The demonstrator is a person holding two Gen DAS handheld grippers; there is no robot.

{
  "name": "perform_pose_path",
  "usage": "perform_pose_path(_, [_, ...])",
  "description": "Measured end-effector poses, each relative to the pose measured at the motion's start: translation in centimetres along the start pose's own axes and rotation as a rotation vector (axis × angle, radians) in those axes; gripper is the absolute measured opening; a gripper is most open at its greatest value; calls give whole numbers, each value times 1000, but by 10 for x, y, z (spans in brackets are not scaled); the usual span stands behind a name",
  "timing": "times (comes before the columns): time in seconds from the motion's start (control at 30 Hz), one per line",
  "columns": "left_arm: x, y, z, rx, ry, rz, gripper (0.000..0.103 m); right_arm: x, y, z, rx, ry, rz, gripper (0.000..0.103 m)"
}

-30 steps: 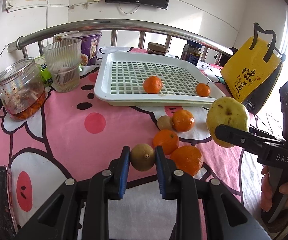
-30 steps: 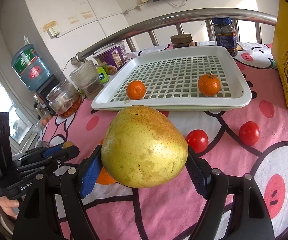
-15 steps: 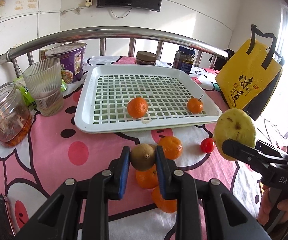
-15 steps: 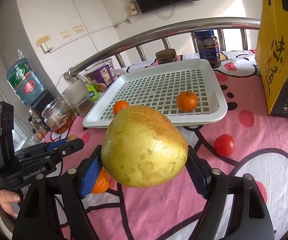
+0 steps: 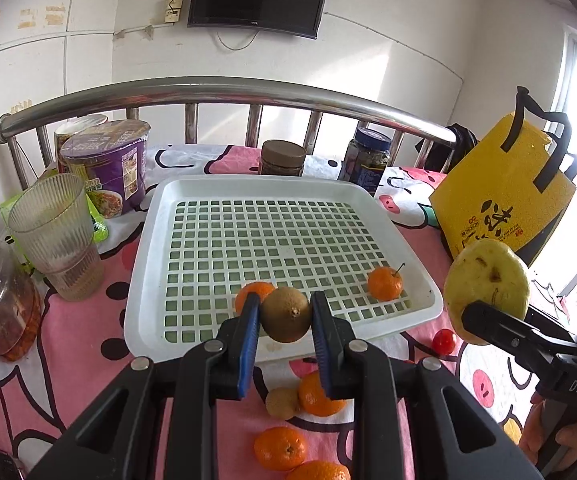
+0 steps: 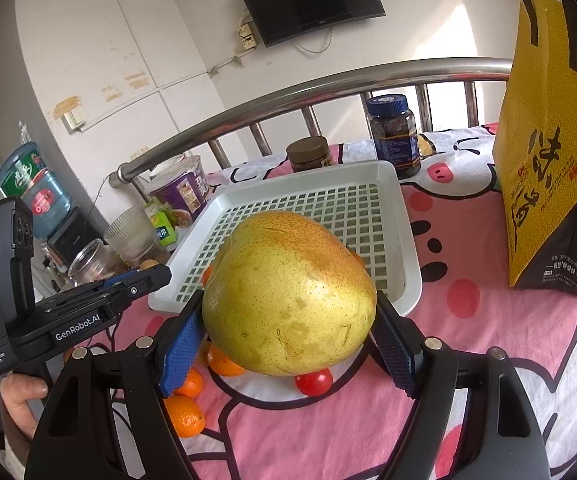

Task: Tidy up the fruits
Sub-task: 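Carry the kiwi and pear into the white tray and open both tools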

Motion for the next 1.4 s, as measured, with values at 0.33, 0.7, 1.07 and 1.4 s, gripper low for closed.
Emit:
perform_pose_path(0.33, [-25,-32,15,-5,58,1,27,-34,-30,-4,8,-35,-16,78])
perform_pose_path(0.7, [-39,-78,39,-45,117,32,27,-57,-86,-16,56,-57,19,78])
perform_pose_path(1.07, [-32,-106,56,-55,128,89,27,-69,-134,-38,131,-89,76,78])
perform_pose_path(1.4, [-21,-126,59,-73,124,148,27,-63,-161,-53,225,-36,158,78])
Point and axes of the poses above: each gripper's, at about its wrist camera, not at the fingertips, and y roughly against the way its jaws point, z to its left, x to its underside, the point moved 6 cm from there along -y, roughly the way its jaws point, and after that the axes turned 3 degrees about -z, right-handed, at the moved point
